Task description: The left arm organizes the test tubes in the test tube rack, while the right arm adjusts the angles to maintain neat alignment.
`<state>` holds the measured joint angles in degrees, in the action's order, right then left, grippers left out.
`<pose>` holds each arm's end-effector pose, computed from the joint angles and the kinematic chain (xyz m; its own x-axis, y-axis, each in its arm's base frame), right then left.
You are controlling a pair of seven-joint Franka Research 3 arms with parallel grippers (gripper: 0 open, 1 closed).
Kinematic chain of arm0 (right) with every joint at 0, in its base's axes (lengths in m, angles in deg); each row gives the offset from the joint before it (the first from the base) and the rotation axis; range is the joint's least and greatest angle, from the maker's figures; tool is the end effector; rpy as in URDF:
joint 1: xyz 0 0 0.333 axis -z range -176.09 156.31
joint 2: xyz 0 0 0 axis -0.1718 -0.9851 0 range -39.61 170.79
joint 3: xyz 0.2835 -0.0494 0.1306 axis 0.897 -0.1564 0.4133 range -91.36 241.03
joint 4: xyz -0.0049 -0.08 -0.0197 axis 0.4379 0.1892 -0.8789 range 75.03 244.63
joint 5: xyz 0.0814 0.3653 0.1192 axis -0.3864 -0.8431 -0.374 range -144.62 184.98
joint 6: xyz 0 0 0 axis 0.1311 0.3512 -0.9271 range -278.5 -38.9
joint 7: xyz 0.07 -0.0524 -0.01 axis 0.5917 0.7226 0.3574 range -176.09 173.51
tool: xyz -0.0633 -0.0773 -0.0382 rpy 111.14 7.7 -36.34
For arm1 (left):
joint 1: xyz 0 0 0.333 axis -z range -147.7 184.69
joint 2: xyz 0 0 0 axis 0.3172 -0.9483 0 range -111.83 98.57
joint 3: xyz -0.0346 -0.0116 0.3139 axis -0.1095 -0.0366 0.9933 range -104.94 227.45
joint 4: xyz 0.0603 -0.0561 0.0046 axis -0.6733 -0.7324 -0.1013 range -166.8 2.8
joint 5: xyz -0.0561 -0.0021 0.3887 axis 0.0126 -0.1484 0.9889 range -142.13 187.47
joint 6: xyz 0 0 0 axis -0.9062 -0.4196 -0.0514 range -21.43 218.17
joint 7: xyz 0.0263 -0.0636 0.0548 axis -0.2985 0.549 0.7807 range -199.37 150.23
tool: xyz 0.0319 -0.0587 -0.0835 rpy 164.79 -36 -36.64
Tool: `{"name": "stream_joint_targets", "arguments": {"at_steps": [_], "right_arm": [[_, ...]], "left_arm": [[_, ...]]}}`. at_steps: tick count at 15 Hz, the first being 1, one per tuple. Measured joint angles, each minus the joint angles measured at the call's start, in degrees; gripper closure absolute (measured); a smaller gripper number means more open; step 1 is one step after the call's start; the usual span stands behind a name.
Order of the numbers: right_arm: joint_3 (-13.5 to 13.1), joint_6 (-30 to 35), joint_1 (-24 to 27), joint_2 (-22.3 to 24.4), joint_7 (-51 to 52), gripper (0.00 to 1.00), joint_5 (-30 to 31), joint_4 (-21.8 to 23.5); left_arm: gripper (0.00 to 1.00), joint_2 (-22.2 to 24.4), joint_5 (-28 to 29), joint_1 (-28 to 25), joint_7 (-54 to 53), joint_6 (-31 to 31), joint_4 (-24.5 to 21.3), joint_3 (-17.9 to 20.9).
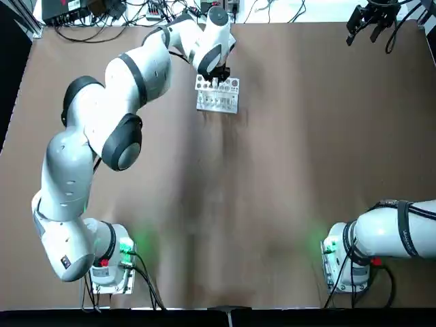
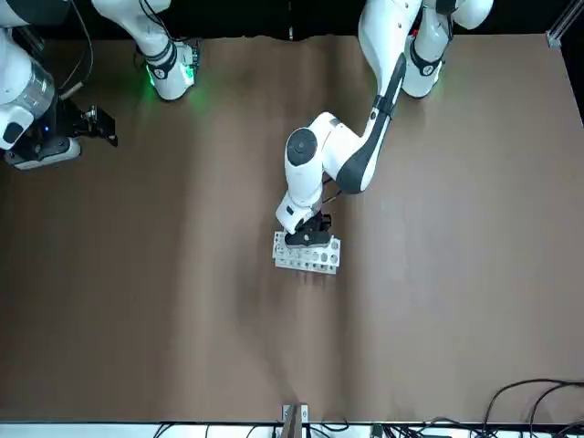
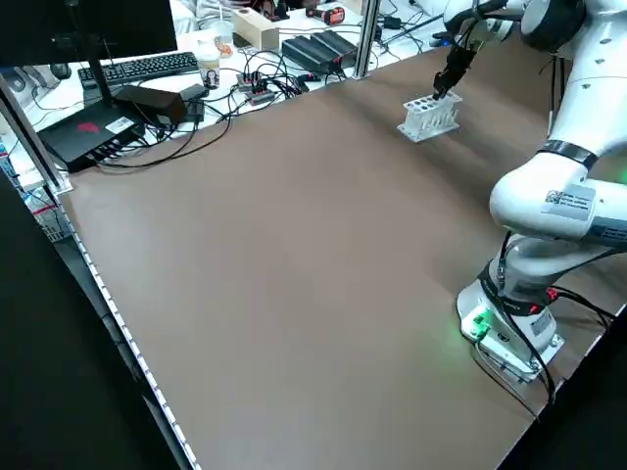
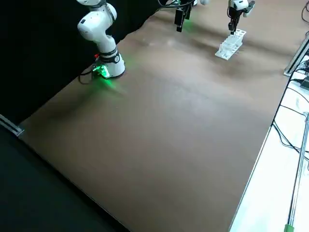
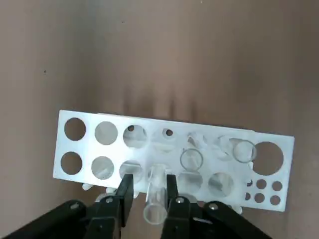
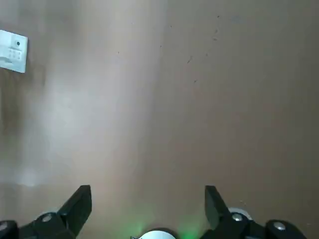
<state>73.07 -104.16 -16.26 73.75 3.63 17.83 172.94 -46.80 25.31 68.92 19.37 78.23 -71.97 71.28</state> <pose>0.5022 0.0439 0.5808 0.9811 0.1655 -0.1002 0.1607 -0.9855 -0.0537 0.5413 -0.4917 0.2943 0.9889 -0.0124 0.1481 -0.0024 -0.9977 -0.0675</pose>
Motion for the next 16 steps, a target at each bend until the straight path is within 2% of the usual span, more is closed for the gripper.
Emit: {"name": "stream_joint_targets", "arguments": {"at_steps": [3,16], "right_arm": [[0.0,0.0,0.0,0.0,0.0,0.0,0.0,0.0],[0.0,0.0,0.0,0.0,0.0,0.0,0.0,0.0]], "left_arm": [[0.7,0.0,0.0,0.0,0.0,0.0,0.0,0.0],[0.7,0.0,-0.25,0.04,0.48,0.0,0.0,-0.07]]}}
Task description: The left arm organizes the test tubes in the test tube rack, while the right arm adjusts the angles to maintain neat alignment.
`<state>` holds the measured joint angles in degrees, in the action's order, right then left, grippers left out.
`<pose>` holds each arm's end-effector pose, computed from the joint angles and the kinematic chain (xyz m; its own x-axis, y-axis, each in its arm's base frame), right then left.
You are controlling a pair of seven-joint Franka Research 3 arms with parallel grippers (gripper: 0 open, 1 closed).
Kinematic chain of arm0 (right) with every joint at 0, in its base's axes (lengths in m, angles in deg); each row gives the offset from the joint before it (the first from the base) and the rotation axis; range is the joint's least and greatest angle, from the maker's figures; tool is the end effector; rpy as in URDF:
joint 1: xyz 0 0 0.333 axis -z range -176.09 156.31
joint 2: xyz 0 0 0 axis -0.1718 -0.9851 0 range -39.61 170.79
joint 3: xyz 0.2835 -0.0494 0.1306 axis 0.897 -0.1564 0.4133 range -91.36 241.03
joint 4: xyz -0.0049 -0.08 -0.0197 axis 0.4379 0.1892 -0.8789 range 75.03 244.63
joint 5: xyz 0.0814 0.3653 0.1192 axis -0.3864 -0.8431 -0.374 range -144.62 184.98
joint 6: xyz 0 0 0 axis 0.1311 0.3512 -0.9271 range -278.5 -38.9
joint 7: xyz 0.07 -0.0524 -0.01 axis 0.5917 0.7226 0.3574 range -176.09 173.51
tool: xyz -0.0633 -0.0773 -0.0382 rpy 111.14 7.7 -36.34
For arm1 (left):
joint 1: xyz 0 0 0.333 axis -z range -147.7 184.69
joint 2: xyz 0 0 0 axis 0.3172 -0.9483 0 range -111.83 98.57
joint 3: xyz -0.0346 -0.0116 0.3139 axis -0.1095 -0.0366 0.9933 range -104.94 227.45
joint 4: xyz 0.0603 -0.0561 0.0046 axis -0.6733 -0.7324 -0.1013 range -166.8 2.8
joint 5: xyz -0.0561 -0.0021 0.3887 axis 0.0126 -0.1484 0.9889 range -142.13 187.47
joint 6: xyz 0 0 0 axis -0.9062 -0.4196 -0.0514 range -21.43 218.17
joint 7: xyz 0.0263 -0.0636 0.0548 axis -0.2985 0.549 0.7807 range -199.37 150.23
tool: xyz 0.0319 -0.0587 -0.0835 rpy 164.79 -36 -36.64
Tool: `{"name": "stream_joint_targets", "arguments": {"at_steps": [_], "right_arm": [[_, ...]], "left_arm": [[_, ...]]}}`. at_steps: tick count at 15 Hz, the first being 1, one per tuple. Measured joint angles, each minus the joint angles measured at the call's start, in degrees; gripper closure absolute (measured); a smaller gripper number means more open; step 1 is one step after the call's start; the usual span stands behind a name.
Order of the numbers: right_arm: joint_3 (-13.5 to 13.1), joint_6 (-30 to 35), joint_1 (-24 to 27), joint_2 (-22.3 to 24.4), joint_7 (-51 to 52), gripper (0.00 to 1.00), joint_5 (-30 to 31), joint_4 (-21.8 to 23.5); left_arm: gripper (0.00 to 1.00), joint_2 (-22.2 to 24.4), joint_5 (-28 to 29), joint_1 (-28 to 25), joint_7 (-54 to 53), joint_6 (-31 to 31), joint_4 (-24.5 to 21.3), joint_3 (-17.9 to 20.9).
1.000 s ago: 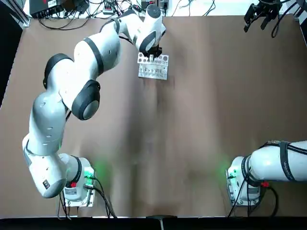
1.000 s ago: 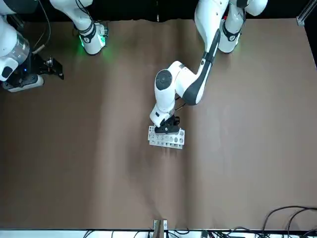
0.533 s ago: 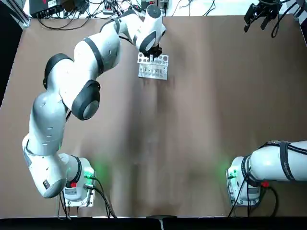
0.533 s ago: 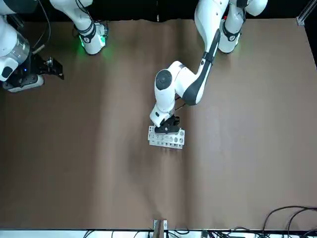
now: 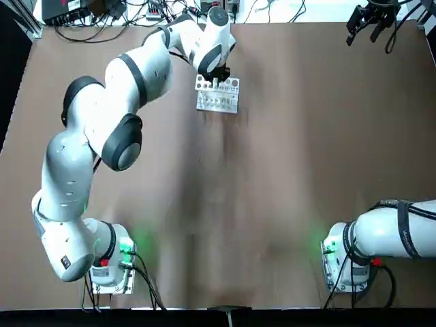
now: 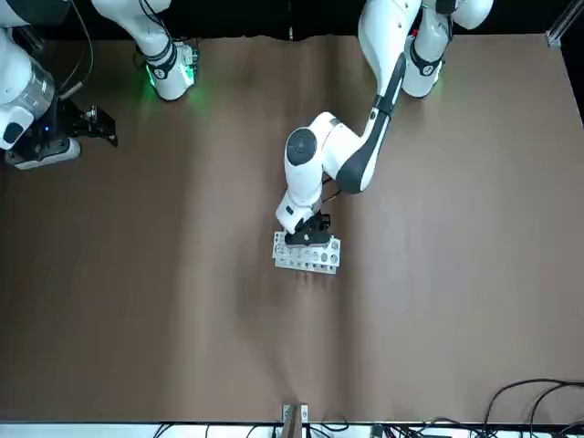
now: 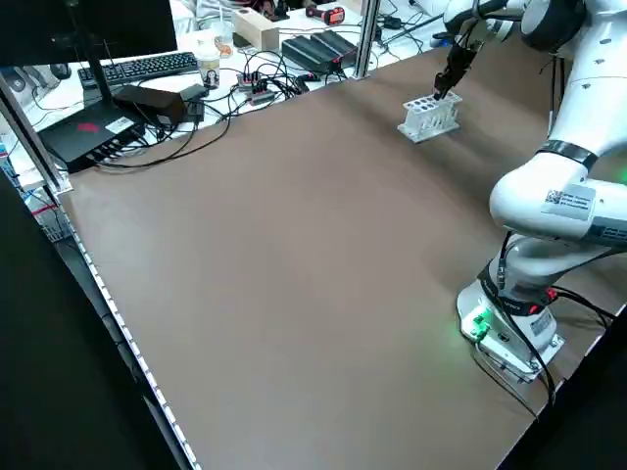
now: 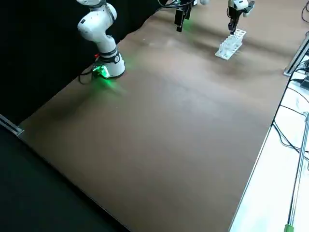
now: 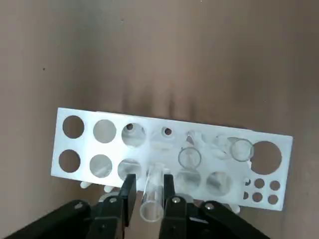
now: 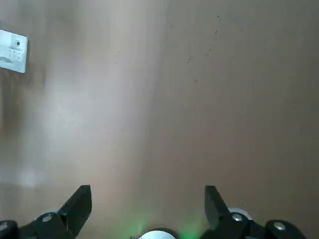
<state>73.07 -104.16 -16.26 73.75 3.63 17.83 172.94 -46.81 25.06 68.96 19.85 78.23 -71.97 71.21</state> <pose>0.5022 0.0439 0.5808 0.9811 0.1655 -0.1002 0.1607 -0.9855 -0.0537 0.5403 -0.4927 0.2941 0.9893 -0.0030 0.1457 0.0063 -0.9980 -0.0630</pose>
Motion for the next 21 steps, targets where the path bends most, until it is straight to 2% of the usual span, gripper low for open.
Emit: {"name": "stream_joint_targets", "arguments": {"at_steps": [10,21], "right_arm": [[0.0,0.0,0.0,0.0,0.0,0.0,0.0,0.0],[0.0,0.0,0.0,0.0,0.0,0.0,0.0,0.0]], "left_arm": [[0.71,-0.1,-0.77,0.0,0.85,-0.03,0.0,-0.05],[0.77,-0.22,-0.8,0.0,1.45,-0.05,0.0,-0.13]]}}
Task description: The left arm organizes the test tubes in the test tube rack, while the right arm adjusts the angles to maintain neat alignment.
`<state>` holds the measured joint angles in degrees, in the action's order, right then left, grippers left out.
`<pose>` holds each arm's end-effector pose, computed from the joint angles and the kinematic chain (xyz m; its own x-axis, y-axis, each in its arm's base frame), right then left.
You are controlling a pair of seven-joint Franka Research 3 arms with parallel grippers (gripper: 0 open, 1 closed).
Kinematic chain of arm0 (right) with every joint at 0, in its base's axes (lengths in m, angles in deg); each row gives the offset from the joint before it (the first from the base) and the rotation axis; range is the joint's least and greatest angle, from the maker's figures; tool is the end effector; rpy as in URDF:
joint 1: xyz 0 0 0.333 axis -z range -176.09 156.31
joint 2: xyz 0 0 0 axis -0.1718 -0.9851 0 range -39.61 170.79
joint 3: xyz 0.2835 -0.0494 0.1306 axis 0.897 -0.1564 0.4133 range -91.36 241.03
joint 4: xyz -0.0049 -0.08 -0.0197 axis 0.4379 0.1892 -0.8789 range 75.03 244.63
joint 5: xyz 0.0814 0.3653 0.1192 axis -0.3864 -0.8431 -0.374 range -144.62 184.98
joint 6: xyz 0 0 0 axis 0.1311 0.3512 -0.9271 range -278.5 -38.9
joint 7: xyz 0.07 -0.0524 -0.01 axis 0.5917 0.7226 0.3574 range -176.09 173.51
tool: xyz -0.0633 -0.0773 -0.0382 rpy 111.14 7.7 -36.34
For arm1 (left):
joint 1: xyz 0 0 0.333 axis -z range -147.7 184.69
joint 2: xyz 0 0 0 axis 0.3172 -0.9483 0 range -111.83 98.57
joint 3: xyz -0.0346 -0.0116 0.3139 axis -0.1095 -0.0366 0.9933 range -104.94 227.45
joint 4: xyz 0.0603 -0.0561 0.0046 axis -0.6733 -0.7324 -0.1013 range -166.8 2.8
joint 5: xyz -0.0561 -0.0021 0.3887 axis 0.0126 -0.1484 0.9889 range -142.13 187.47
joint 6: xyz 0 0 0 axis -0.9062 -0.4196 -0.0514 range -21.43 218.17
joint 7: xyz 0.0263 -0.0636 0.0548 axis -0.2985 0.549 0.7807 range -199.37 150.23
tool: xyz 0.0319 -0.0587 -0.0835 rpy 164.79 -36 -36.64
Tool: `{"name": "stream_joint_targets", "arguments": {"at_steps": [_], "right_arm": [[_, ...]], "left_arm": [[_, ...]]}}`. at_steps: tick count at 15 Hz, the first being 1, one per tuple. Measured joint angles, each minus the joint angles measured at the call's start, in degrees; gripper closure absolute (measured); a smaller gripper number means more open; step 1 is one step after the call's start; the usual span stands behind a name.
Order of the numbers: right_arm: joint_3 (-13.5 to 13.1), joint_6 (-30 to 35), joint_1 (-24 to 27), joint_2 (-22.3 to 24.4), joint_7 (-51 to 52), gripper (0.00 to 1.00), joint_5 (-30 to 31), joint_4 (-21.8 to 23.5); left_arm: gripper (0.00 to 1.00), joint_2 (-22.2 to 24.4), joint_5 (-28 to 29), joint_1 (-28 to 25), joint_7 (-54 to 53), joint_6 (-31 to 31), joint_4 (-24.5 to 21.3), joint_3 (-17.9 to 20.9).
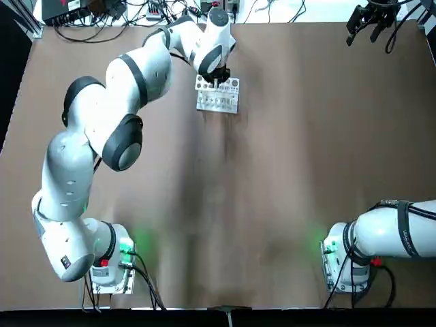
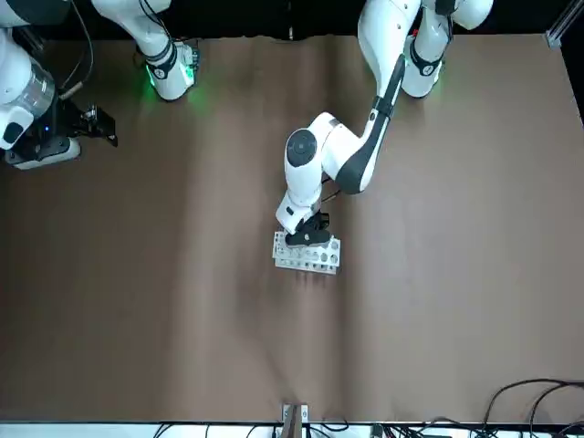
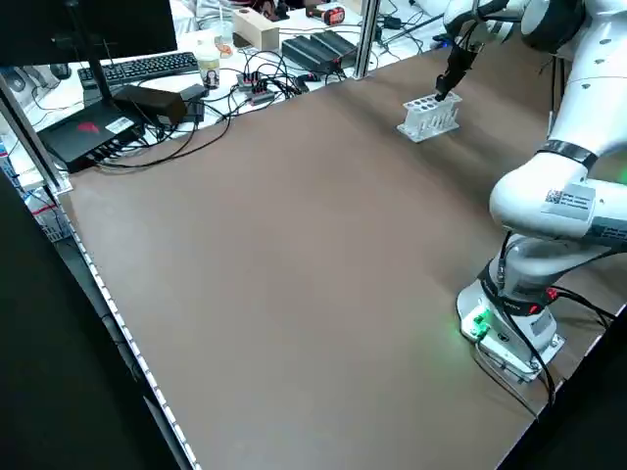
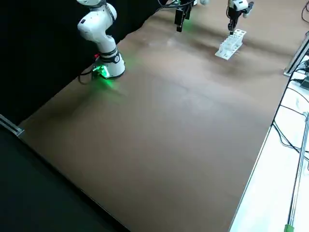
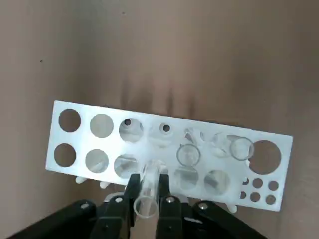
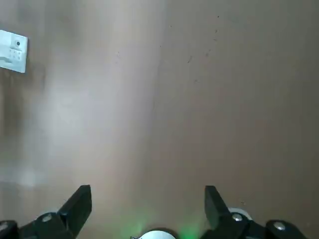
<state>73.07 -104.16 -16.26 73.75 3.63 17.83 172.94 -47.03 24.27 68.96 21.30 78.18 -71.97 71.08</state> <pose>0.5022 0.0439 0.5808 0.9811 0.1655 -0.1002 0.1607 -0.9855 -0.0537 0.5389 -0.4939 0.2910 0.9904 0.0286 0.1355 0.0361 -0.9979 -0.0532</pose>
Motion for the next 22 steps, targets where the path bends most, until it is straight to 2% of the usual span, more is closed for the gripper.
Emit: {"name": "stream_joint_targets", "arguments": {"at_steps": [10,22], "right_arm": [[0.02,0.0,0.0,0.0,0.0,0.0,0.0,0.0],[0.02,0.0,0.0,0.0,0.0,0.0,0.0,0.0]], "left_arm": [[0.82,0.0,0.0,0.0,0.04,0.0,0.0,-0.01],[0.82,0.0,0.0,-0.01,0.05,0.0,0.01,0.02]]}}
